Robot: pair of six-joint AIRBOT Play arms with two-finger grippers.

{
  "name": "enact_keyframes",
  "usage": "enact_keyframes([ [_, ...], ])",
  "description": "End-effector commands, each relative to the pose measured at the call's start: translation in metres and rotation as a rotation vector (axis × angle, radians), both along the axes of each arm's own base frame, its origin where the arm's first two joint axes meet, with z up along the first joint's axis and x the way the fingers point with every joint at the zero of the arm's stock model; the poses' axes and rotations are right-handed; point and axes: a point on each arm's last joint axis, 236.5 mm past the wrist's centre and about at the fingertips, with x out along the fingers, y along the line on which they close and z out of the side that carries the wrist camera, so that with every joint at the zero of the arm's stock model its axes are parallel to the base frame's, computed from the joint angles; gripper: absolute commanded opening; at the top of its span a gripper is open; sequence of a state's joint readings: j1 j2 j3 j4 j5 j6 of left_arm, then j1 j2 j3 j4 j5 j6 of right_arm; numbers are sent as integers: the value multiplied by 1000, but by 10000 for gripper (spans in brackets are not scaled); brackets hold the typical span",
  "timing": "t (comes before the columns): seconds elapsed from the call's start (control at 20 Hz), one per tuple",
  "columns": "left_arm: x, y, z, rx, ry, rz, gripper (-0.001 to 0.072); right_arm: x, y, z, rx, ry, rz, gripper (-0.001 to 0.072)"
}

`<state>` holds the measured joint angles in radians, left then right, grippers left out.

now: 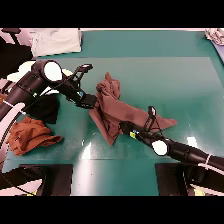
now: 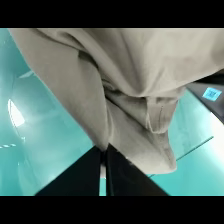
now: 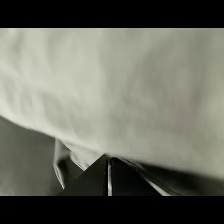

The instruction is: Fold the shirts.

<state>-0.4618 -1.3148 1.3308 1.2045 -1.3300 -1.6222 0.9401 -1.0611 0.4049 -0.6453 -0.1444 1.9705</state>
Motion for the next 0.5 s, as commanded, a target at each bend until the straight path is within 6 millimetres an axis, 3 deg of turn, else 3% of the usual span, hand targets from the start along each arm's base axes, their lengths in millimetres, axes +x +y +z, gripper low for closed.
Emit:
enact_keyframes([
  [0.0, -3, 3, -1, 15, 10, -6, 31, 14, -6, 38, 3, -111, 39, 9],
  [0.1, -9, 10, -4, 47, 28, -26, 31, 17, -22, 88, 45, -188, 65, 9],
  [0.25, -14, 23, -5, 98, 31, -33, 31, 21, -71, 152, -4, -279, 84, 8],
  [0.35, -11, 19, 4, 52, -18, 8, 30, 25, -116, 168, -173, -319, 92, 8],
  [0.45, -13, 22, 8, 21, -65, 47, 30, 25, -160, 162, -347, -287, 126, 9],
])
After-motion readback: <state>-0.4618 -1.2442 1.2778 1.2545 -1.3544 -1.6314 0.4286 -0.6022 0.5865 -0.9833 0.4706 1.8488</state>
